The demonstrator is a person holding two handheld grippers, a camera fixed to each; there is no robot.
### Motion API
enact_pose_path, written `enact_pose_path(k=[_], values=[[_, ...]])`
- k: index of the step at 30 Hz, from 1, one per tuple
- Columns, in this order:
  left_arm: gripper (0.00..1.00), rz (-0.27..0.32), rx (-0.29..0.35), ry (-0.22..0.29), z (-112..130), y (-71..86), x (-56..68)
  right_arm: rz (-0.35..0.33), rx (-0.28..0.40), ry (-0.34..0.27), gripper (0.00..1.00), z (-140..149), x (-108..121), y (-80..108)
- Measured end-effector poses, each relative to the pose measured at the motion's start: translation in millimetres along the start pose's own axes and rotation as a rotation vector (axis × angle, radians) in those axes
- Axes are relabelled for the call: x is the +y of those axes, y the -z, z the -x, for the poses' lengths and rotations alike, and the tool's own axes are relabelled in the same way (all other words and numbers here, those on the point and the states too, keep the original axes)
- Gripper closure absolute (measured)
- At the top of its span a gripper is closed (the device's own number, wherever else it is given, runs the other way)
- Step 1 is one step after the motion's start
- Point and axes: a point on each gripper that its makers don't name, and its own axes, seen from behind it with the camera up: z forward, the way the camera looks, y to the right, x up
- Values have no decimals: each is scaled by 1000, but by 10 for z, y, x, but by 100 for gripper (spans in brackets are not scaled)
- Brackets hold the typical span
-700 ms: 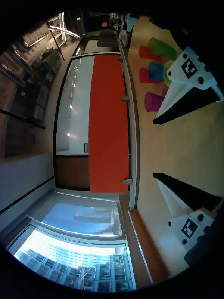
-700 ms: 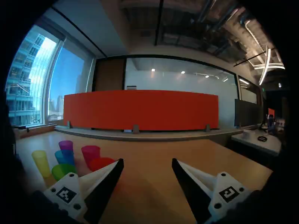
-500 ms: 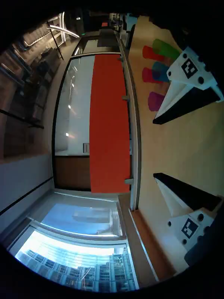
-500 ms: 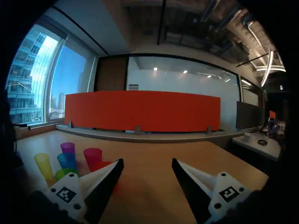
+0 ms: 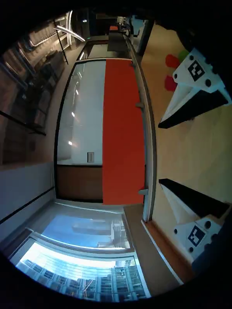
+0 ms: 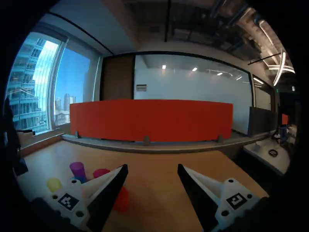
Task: Pour water
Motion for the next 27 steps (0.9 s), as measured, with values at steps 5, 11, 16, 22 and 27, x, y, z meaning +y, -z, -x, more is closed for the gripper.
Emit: enact_pose_path(k=[5,11,16,22,27], values=[[4,26,12,-10,-377,-55,55,-9,9,-5,0,-339,4,-2],[4,53,5,-36,-703,-90,119,-16,14,3,0,-645,-6,3],[4,106,6,-7,-846,-102,250,-22,13,-3,0,-730,-24,-15],[4,153,-18,5,-853,-133,324,-70,1,-6,0,-697,-126,-26],[4,192,-32,-20,-861,-160,368,-172,3,-15,0,-740,-302,17]])
